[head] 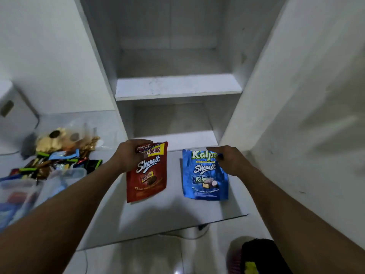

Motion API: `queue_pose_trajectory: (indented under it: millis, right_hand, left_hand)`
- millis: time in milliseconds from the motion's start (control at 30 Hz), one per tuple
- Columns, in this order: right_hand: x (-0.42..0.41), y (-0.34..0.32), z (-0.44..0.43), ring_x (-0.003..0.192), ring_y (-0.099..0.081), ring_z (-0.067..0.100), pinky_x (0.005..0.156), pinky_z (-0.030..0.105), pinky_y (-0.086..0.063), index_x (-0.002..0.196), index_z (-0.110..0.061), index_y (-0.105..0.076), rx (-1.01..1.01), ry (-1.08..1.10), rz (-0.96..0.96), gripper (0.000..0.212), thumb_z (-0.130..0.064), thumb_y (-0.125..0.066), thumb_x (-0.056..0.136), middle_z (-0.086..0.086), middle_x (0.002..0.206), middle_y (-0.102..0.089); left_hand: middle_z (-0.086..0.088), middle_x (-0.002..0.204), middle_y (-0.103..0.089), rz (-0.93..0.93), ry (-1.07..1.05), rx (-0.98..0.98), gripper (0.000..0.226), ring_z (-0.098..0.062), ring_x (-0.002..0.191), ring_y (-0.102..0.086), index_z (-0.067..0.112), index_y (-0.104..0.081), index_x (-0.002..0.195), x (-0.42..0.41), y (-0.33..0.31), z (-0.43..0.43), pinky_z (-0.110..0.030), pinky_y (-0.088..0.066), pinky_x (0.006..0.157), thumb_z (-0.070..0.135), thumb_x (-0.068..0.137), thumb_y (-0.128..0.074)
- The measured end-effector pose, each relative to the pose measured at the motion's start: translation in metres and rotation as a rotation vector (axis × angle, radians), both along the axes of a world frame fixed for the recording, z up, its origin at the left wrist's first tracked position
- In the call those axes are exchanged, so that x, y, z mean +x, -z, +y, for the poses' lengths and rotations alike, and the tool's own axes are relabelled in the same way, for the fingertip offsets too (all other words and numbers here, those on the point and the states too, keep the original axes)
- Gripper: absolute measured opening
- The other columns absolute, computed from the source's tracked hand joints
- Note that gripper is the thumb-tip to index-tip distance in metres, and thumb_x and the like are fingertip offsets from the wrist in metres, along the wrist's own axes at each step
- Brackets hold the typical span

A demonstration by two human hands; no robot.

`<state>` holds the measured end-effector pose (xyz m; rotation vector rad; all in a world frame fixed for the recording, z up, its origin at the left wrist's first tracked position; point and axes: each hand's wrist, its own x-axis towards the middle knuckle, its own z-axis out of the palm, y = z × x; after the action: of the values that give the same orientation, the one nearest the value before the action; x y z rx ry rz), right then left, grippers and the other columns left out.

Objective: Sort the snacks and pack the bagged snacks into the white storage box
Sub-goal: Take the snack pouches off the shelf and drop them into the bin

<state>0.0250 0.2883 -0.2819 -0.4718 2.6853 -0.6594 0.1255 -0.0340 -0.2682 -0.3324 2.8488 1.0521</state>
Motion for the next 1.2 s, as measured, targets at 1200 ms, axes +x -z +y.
queue_pose_trajectory:
  millis: [1200]
  right_hand:
    - [0.295, 0.122, 0.413, 0.119, -0.061, 0.026, 0.093, 0.034, -0.052, 0.140, -0.024, -0.055, 0.007, 0.876, 0.061, 0.054, -0.003, -0.050, 0.090, 0.005, 0.135, -0.063]
  left_hand:
    - [0.000, 0.117, -0.072, 0.092, 0.661, 0.257, 0.046, -0.014, 0.103, -0.067, 0.025, -0.066, 0.127, 0.051, 0.142, 0.508, -0.028, -0.051, 0.097, 0.004, 0.086, -0.066]
